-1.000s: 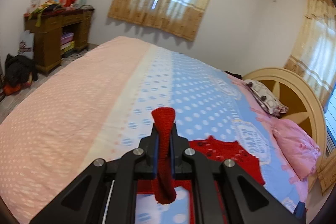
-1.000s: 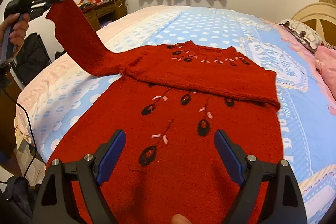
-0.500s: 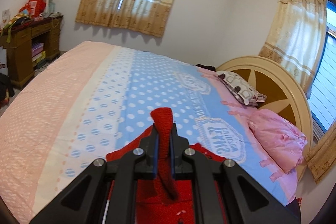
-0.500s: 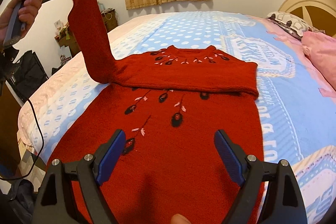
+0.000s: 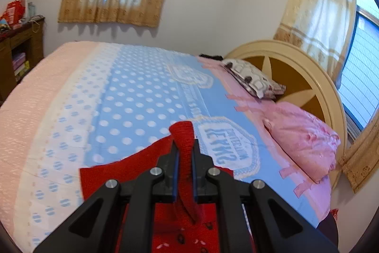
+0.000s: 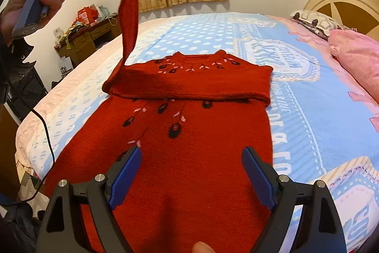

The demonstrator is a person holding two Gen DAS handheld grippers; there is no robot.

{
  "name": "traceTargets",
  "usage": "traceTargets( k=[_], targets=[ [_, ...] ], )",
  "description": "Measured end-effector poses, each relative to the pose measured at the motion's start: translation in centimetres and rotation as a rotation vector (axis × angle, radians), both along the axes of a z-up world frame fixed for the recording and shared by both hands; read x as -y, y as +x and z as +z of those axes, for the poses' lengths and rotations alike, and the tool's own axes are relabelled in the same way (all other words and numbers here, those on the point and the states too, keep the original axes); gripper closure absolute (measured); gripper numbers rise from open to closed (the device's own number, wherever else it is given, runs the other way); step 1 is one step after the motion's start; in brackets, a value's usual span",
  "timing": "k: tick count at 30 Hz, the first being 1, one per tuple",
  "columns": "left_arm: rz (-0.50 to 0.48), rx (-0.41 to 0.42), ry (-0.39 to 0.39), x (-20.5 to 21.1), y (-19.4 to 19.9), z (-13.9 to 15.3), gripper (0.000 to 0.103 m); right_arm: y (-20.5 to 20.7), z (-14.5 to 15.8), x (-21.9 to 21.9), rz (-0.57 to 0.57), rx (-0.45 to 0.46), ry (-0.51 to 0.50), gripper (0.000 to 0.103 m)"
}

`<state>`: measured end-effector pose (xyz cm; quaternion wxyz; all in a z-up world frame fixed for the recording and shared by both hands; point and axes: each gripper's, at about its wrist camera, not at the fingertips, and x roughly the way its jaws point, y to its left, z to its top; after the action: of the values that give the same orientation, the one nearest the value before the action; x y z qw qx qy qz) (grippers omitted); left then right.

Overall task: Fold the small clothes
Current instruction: 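Lift the sleeve with the left tool and lay it across the sweater, then open the left tool and withdraw from the folded sleeve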

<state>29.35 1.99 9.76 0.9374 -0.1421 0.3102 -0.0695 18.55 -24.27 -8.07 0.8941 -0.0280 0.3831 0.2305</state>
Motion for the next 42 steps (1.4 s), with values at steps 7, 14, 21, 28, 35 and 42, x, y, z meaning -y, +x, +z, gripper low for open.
traceTargets(
  k=[7,14,21,28,35,42],
  targets=[
    [-0.093,-0.080,0.038,6.1,2.7,-3.4,0.094,0.6,-1.1,1.2,-0.025,-0.022,-0.005,0.016],
    [-0.145,-0.182,0.105,11.3,5.4,-9.5,0.094,0.6,-1.4,1.3,-0.027,-0.029,0.006,0.016],
    [-0.170,-0.231,0.192,14.8,6.2,-13.4,0.085,0.9,-2.2,1.3,-0.027,-0.039,-0.007,0.016],
    [-0.223,-0.106,0.333,13.1,1.8,-12.2,0.044,1.1,-2.8,1.6,-0.035,-0.048,-0.025,0.016],
    [-0.112,-0.103,0.492,3.8,-3.1,-14.8,0.035,2.1,-0.6,3.8,-0.088,-0.044,0.016,0.016],
    [0.021,-0.216,0.506,-4.5,-5.3,-19.6,0.035,8.2,2.7,5.0,-0.159,-0.057,0.045,0.017]
  ],
)
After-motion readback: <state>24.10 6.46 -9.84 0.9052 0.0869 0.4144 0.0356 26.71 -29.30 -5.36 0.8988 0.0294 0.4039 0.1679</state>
